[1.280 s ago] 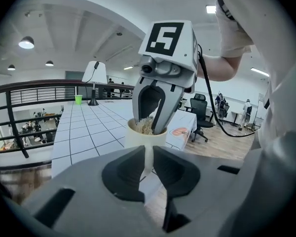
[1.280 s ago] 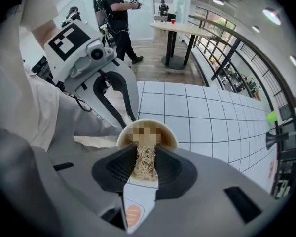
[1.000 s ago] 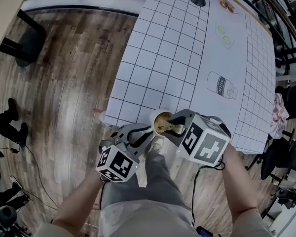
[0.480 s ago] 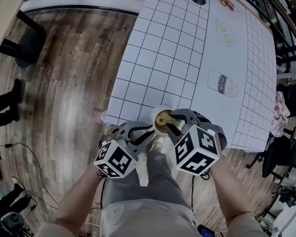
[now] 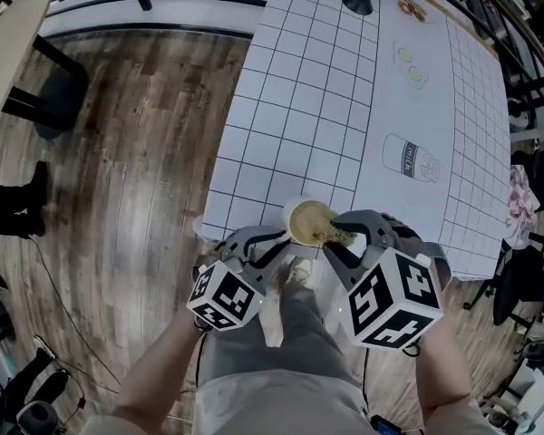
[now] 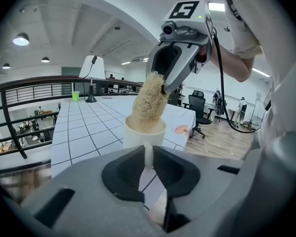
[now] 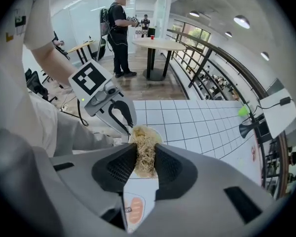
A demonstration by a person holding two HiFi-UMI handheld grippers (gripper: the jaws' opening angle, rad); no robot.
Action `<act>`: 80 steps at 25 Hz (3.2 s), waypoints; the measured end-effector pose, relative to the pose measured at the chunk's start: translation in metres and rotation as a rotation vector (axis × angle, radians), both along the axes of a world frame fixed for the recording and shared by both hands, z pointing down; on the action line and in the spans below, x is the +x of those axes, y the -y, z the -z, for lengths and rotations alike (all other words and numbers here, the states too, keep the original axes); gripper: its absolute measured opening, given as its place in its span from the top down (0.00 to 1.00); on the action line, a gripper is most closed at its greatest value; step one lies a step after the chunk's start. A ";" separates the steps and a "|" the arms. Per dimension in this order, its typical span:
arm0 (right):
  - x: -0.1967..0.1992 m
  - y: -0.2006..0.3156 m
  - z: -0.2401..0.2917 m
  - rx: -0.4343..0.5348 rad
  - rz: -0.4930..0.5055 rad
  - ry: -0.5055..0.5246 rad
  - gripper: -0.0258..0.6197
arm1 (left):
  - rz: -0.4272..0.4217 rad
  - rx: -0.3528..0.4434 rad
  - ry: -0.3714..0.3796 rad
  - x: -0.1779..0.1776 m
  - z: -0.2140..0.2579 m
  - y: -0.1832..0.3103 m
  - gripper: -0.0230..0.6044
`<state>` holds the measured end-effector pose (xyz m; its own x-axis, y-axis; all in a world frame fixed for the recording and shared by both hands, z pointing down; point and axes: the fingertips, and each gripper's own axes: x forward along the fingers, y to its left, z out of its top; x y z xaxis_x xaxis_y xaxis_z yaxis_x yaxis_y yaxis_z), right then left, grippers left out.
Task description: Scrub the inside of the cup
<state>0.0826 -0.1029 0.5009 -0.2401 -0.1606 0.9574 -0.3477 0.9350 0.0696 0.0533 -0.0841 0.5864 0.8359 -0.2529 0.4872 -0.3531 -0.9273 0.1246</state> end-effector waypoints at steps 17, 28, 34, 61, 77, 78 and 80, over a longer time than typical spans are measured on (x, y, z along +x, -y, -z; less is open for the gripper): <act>-0.001 0.018 -0.037 0.000 -0.093 0.027 0.80 | 0.001 -0.042 0.005 0.001 -0.003 0.001 0.87; -0.006 0.007 -0.054 -0.090 -0.007 -0.092 0.80 | -0.017 -0.063 -0.002 0.003 0.000 0.003 0.86; -0.006 0.015 -0.090 -0.094 0.021 -0.143 0.80 | -0.011 -0.098 -0.020 0.004 -0.003 0.003 0.86; 0.018 0.017 0.006 0.131 -0.214 0.031 0.80 | 0.036 -0.291 0.028 0.013 -0.005 0.008 0.85; 0.056 0.034 0.137 0.471 -0.491 0.450 0.79 | 0.247 -0.114 -0.161 -0.018 0.144 0.051 0.91; 0.060 0.033 0.147 0.493 -0.509 0.478 0.79 | 0.257 -0.083 -0.172 -0.019 0.160 0.053 0.92; 0.068 0.033 0.170 0.542 -0.530 0.529 0.79 | 0.270 -0.012 -0.195 -0.018 0.196 0.060 0.93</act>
